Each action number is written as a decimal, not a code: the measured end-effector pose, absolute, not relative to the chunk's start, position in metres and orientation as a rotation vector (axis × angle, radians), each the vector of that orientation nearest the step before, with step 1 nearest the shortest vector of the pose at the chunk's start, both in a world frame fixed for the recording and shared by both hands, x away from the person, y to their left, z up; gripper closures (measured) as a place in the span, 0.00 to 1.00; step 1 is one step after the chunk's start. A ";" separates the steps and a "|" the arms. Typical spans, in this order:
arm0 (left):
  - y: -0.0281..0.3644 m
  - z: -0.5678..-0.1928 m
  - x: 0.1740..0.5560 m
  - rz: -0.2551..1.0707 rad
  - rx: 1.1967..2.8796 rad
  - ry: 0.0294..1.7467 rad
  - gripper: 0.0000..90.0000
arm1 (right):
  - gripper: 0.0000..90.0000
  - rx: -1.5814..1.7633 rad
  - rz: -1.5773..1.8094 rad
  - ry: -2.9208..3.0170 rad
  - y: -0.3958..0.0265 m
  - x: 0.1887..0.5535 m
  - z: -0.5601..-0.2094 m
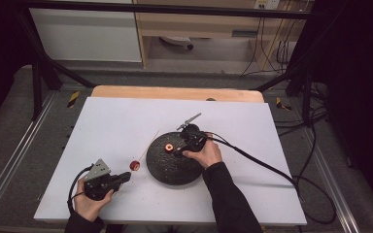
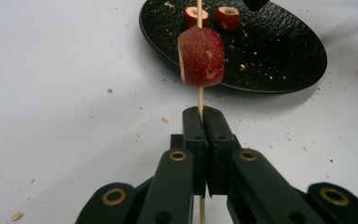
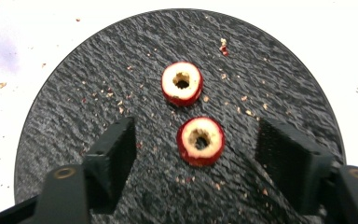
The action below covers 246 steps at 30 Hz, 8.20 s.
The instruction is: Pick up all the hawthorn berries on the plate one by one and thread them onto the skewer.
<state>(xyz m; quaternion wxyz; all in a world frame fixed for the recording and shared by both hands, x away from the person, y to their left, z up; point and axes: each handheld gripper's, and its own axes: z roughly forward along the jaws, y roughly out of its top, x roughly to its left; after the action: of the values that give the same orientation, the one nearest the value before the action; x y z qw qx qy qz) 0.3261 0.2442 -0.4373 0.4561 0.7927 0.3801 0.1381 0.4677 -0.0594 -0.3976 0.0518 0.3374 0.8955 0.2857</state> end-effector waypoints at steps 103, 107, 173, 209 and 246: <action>0.223 -0.439 0.321 0.359 1.958 0.916 0.98 | 0.68 1.327 1.724 2.259 -0.108 0.412 -0.407; 0.222 -0.438 0.320 0.362 1.954 0.916 0.98 | 0.68 1.333 1.778 2.209 -0.109 0.410 -0.409; 0.164 -0.425 0.322 0.368 1.875 0.871 0.98 | 0.68 1.413 2.220 1.517 -0.121 0.426 -0.386; 0.134 -0.424 0.327 0.401 1.829 0.943 0.99 | 0.69 1.448 2.259 1.452 -0.118 0.425 -0.388; 0.126 -0.411 0.351 0.399 1.798 0.920 0.99 | 0.69 1.461 2.230 1.610 -0.107 0.412 -0.405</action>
<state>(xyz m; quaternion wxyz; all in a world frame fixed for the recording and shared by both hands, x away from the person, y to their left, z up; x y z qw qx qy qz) 0.3512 0.1256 -0.4108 0.5153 0.7484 0.3831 0.1659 0.4117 -0.1071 -0.4047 0.0136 0.4691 0.5170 0.7159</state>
